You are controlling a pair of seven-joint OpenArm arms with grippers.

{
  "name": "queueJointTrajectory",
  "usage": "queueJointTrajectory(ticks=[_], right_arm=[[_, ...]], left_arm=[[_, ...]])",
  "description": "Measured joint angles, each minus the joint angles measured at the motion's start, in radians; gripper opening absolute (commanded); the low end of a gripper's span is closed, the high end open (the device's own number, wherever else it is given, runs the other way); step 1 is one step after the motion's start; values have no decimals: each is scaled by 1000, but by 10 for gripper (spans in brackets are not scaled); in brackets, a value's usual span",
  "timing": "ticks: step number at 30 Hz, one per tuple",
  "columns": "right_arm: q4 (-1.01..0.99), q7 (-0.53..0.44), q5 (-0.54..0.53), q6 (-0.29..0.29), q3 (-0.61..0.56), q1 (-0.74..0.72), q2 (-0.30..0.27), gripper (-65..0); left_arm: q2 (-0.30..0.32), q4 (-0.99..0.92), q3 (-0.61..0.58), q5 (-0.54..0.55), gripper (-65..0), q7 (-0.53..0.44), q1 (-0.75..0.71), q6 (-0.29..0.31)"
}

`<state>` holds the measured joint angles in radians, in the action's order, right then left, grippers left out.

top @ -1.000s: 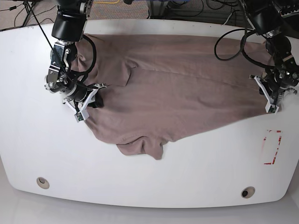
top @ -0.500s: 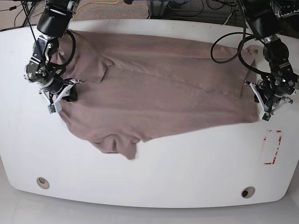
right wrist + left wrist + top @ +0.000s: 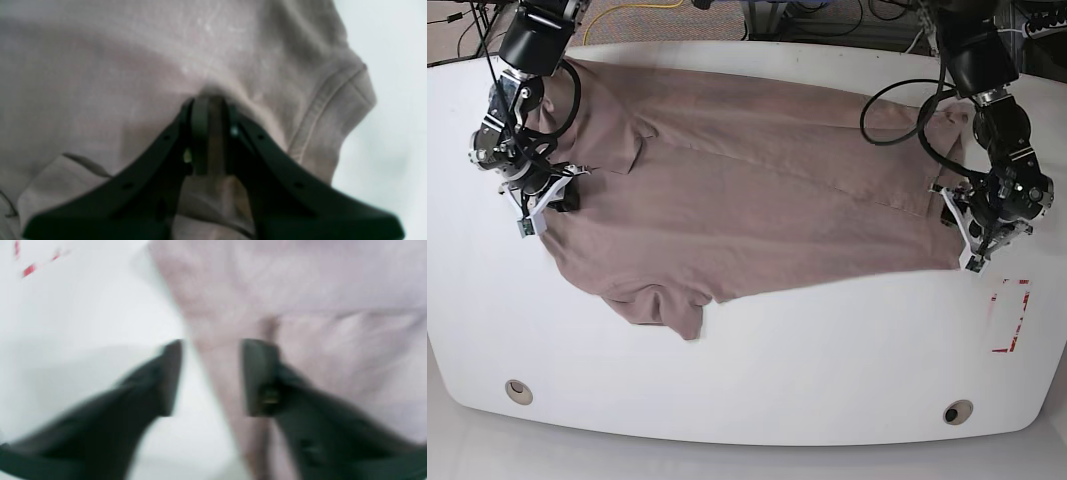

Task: Layout the t-shirt on the table in an organized manner, then fold the t-shirt properly
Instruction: 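Pinch the shirt body with both grippers and smooth it flat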

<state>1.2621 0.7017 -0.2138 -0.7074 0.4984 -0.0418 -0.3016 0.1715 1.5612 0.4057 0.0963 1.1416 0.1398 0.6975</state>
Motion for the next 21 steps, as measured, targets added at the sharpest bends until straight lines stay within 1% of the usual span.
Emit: queueJointTrajectory(ticks=[1, 2, 5, 9, 11, 17, 21], right_arm=[[0, 0, 0, 0, 0, 0, 0, -583], [0, 0, 0, 0, 0, 0, 0, -583], [0, 0, -2, 0, 0, 0, 3, -583], [5, -3, 1, 8, 1, -1, 18, -583], [5, -3, 2, 8, 1, -3, 22, -583], [5, -3, 1, 8, 0, -5, 23, -583], [5, -3, 1, 8, 0, -5, 24, -583]], left_arm=[[-5, 1, 10, 21, -235, 9, 6, 0], [-11, 1, 26, 55, -233, 31, 13, 2], [-9, 1, 48, 105, -249, 51, 21, -1], [2, 0, 49, 183, -251, 71, 20, 0], [2, -1, 37, 198, -251, 78, 18, 0], [-4, -41, -37, 197, -253, 77, 18, 0], [-5, -74, -61, 197, -253, 78, 8, 0]])
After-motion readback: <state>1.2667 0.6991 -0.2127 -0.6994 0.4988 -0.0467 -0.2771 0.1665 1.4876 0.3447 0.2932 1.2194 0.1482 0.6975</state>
